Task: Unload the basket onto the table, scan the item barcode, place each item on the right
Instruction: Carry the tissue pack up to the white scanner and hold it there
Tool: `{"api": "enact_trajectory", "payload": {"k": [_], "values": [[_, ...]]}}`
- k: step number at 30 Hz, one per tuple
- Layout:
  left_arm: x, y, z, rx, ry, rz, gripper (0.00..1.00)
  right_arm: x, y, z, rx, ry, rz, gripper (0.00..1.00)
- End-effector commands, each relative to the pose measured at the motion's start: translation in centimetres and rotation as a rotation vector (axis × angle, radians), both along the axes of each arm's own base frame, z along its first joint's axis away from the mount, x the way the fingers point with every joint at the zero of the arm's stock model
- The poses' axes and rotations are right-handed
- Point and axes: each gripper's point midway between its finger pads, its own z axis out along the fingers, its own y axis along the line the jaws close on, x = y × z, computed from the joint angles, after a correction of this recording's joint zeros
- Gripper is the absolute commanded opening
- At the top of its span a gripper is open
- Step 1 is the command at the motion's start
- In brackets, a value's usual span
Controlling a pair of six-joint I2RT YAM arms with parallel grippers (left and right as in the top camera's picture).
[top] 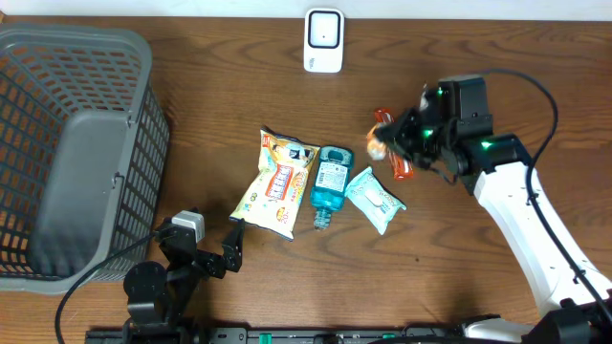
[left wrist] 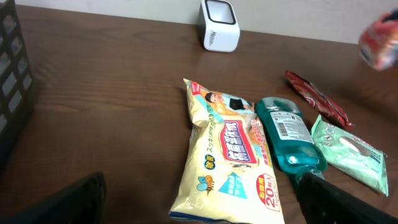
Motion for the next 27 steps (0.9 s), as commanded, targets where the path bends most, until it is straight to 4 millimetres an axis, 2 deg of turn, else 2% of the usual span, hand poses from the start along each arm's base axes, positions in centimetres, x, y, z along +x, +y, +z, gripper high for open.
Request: {"api": "enact_trajectory", "payload": {"k": [1,4,7,12,14,18,27], "values": [[-0.1,0.2,-1.2,0.017,0.031,0.009,0.98,3.5,-2.3,0.5,-0.226,-0.173,-0.115,0.01],[-0.1,0.2,-1.2,0.017,0.031,0.009,0.98,5.3,-0.3,0.7,-0.283,-0.304,-0.019,0.01],[-0.1,0.2,-1.2,0.017,0.031,0.009,0.98,7.5,2.7,0.2,-0.313,-0.436,0.080,0.01],[-0.1,0.3,-1.2,0.018,0.031,0.009,0.98,12.1,6.4,-0.4,-0.257,-0.636,0.080,0.01],[-0.1,0.2,-1.2,0.017,0.031,0.009,0.98,13.8,7.0,-0.3,-0.247,-0.727,0.064,0.03],[-0.1,0.2,-1.2,0.017,0.031,0.009,0.98,16.9,7.0,0.1,-0.241,-0.860,-0.032,0.01],[-0.1,0.2,-1.2,0.017,0.031,0.009,0.98,24.6,9.7,-1.3,-0.363,-0.960,-0.014,0.01]]}}
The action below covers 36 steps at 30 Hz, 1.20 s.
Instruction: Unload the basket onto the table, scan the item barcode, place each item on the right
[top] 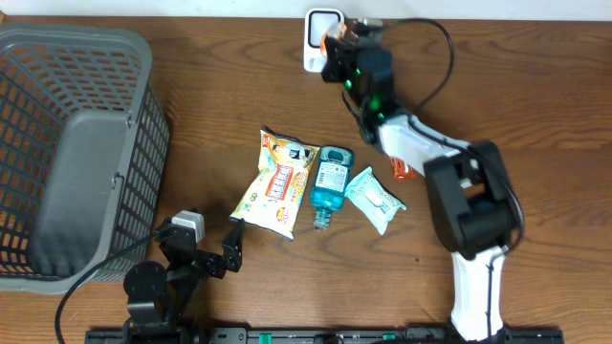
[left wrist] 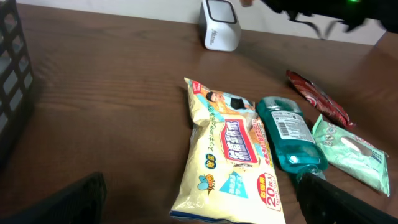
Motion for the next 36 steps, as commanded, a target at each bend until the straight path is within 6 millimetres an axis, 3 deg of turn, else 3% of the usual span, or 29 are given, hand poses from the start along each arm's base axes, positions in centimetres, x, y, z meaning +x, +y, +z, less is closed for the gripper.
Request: {"api": "enact_trajectory", "payload": {"k": [1,2,6,14,19,22,26,32,36], "values": [[-0.1,0.2,-1.1,0.016,0.027,0.006,0.98,3.2,0.7,0.7,-0.088,-0.079,-0.040,0.01],[-0.1,0.2,-1.1,0.017,0.027,0.006,0.98,4.5,0.9,0.7,-0.097,-0.082,-0.056,0.01],[-0.1,0.2,-1.1,0.016,0.027,0.006,0.98,6.2,1.6,-0.2,-0.102,-0.075,-0.059,0.01],[-0.1,0.2,-1.1,0.017,0.027,0.006,0.98,6.8,1.2,-1.3,-0.142,-0.070,-0.093,0.01],[-0.1,0.2,-1.1,0.016,0.027,0.006,0.98,6.4,1.0,0.3,-0.155,-0.046,-0.090,0.01],[-0.1,0.2,-1.1,0.016,0.027,0.006,0.98,5.8,-0.3,1.8,-0.210,-0.007,-0.115,0.01],[-0.1,0.2,-1.1,0.016,0.027,0.006,0.98,4.2,-6.2,4.6,-0.332,0.097,-0.361,0.01],[-0.1,0.2,-1.1,0.017,0.027,0.006,0.98,-1.2,-18.2,10.3,-0.556,0.184,-0.866,0.01],[-0.1,0.2,-1.1,0.016,0.027,0.006,0.98,-3.9,-25.5,11.5,-0.713,0.289,-1.019,0.01]]}}
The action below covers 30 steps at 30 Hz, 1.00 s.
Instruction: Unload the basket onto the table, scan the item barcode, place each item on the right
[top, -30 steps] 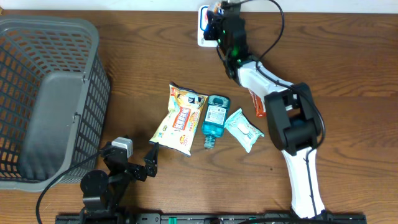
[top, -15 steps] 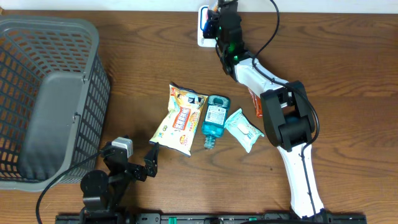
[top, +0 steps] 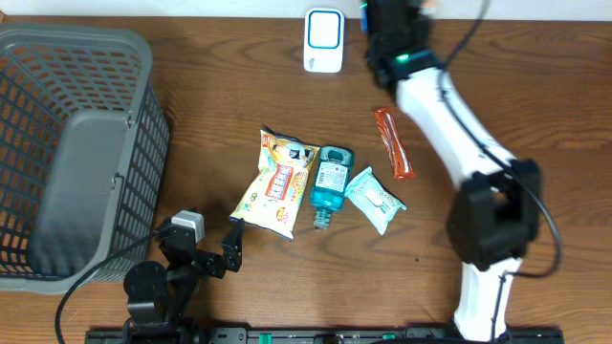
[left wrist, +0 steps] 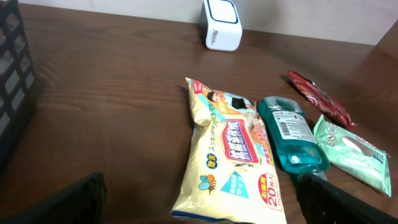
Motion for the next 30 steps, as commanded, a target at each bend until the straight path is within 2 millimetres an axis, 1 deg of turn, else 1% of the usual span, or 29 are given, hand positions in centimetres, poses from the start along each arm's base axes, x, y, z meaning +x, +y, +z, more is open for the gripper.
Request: {"api": "enact_trajectory", "payload": {"k": [1,3,5,6,7,8,10,14,18,20,21,22,25,27,30], "values": [[-0.1,0.1,-1.0,0.015,0.026,0.002,0.98,-2.6,-9.4,2.3,-0.178,0.040,-0.283,0.01],[-0.1,0.1,-1.0,0.015,0.026,0.003,0.98,-3.7,-13.6,1.3,-0.202,0.119,-0.352,0.01],[-0.1,0.1,-1.0,0.015,0.026,0.002,0.98,-5.3,-18.2,-0.2,-0.214,0.211,-0.421,0.01],[-0.1,0.1,-1.0,0.015,0.026,0.003,0.98,-6.0,-20.1,-0.8,-0.212,0.244,-0.451,0.01],[-0.1,0.1,-1.0,0.015,0.026,0.002,0.98,-7.2,-23.4,-2.1,-0.192,0.293,-0.493,0.01],[-0.1,0.1,-1.0,0.015,0.026,0.002,0.98,-8.0,-25.7,-3.3,-0.160,0.323,-0.513,0.01],[-0.1,0.1,-1.0,0.015,0.026,0.002,0.98,-9.4,-29.2,-5.0,-0.108,0.360,-0.546,0.01],[-0.1,0.1,-1.0,0.015,0.026,0.002,0.98,-13.0,-34.8,-8.7,0.020,0.428,-0.592,0.01],[-0.1,0.1,-1.0,0.015,0.026,0.002,0.98,-16.6,-38.5,-12.1,0.124,0.473,-0.636,0.03],[-0.1,0.1,-1.0,0.015,0.026,0.002,0.98,-18.5,-40.1,-13.4,0.161,0.486,-0.666,0.11],[-0.1,0.1,-1.0,0.015,0.026,0.003,0.98,-19.0,-40.6,-13.8,0.173,0.487,-0.676,0.14],[-0.1,0.1,-1.0,0.015,0.026,0.002,0.98,-20.1,-41.6,-14.4,0.211,0.483,-0.693,0.20],[-0.1,0.1,-1.0,0.015,0.026,0.002,0.98,-21.0,-42.8,-14.2,0.243,0.458,-0.719,0.27],[-0.1,0.1,-1.0,0.015,0.026,0.003,0.98,-21.2,-43.2,-13.7,0.242,0.448,-0.728,0.45],[-0.1,0.1,-1.0,0.015,0.026,0.003,0.98,-21.0,-43.0,-12.6,0.242,0.424,-0.718,0.74]]}}
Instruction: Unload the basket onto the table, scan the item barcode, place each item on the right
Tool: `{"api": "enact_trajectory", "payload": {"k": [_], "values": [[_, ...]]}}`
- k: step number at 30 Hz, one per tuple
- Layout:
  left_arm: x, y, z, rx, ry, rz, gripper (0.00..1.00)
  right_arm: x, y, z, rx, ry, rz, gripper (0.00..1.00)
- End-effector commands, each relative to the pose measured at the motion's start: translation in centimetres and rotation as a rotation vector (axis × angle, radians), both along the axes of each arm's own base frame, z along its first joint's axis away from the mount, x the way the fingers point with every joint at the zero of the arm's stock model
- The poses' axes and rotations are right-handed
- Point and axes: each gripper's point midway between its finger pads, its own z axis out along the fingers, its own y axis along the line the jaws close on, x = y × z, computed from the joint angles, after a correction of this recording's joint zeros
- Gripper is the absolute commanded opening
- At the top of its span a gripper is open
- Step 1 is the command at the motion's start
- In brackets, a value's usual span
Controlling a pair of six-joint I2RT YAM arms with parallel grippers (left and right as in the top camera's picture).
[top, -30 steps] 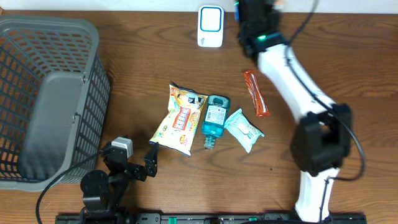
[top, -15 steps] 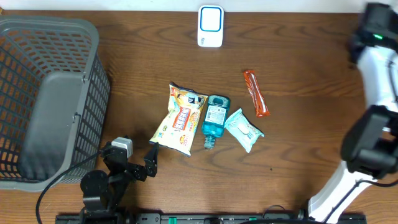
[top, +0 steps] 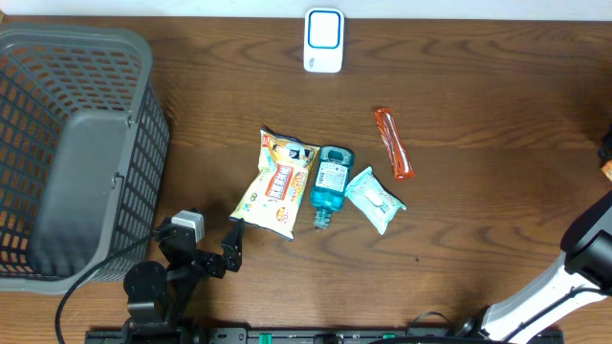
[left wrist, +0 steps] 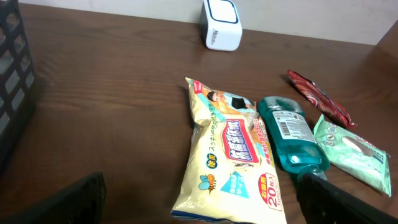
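The white barcode scanner stands at the table's far edge, also in the left wrist view. In the middle lie a yellow wipes pack, a teal bottle with its barcode label up, a green pack and a red snack bar. My left gripper rests open at the near edge, its fingers apart short of the yellow pack. My right arm reaches off the right edge; only a dark bit and an orange speck show there.
A large grey mesh basket fills the left side of the table. The left arm's base and cable sit at the near edge beside it. The table surface is dark wood.
My right arm has swung from the far edge just right of the scanner to the right edge of the overhead view. The left gripper and the items on the table have not moved.
At first my right gripper held a small orange item over the red bar. It then stood at the scanner with that item, then at the far edge right of the scanner, and now it is almost out of view at the right.
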Motion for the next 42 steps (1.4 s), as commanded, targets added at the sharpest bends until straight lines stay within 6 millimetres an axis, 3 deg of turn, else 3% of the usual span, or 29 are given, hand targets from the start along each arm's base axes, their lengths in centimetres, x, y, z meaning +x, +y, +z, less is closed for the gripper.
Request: {"api": "enact_trajectory", "payload": {"k": [1,2,3,5,11,16,21,22,24,25,28,30,37,42], "values": [[-0.1,0.1,-1.0,0.015,0.026,0.002,0.98,1.2,0.7,2.0,0.003,-0.075,0.027,0.82],[-0.1,0.1,-1.0,0.015,0.026,0.002,0.98,1.8,1.2,2.6,0.016,-0.104,0.050,0.96],[-0.1,0.1,-1.0,0.015,0.026,0.002,0.98,3.4,2.9,3.9,0.067,-0.181,0.119,0.99],[-0.1,0.1,-1.0,0.015,0.026,0.002,0.98,5.4,5.4,5.5,0.147,-0.282,0.221,0.99],[-0.1,0.1,-1.0,0.015,0.026,0.002,0.98,11.0,16.7,11.7,0.419,-0.570,0.615,0.99],[-0.1,0.1,-1.0,0.015,0.026,0.002,0.98,13.0,25.5,13.0,0.552,-0.594,0.823,0.99],[-0.1,0.1,-1.0,0.015,0.026,0.002,0.98,12.3,33.3,9.8,0.672,-0.430,0.958,0.96],[-0.1,0.1,-1.0,0.015,0.026,0.002,0.98,12.1,34.9,9.0,0.678,-0.388,1.011,0.82],[-0.1,0.1,-1.0,0.015,0.026,0.002,0.98,12.1,37.8,7.9,0.696,-0.333,1.089,0.42],[-0.1,0.1,-1.0,0.015,0.026,0.002,0.98,12.1,39.0,7.2,0.711,-0.311,1.109,0.26],[-0.1,0.1,-1.0,0.015,0.026,0.002,0.98,12.0,42.1,5.2,0.707,-0.232,1.145,0.05],[-0.1,0.1,-1.0,0.015,0.026,0.002,0.98,12.2,43.8,3.3,0.682,-0.170,1.149,0.01],[-0.1,0.1,-1.0,0.015,0.026,0.002,0.98,11.8,47.2,-2.6,0.662,-0.016,1.121,0.01],[-0.1,0.1,-1.0,0.015,0.026,0.002,0.98,12.2,47.4,-4.6,0.605,0.023,1.103,0.01]]}}
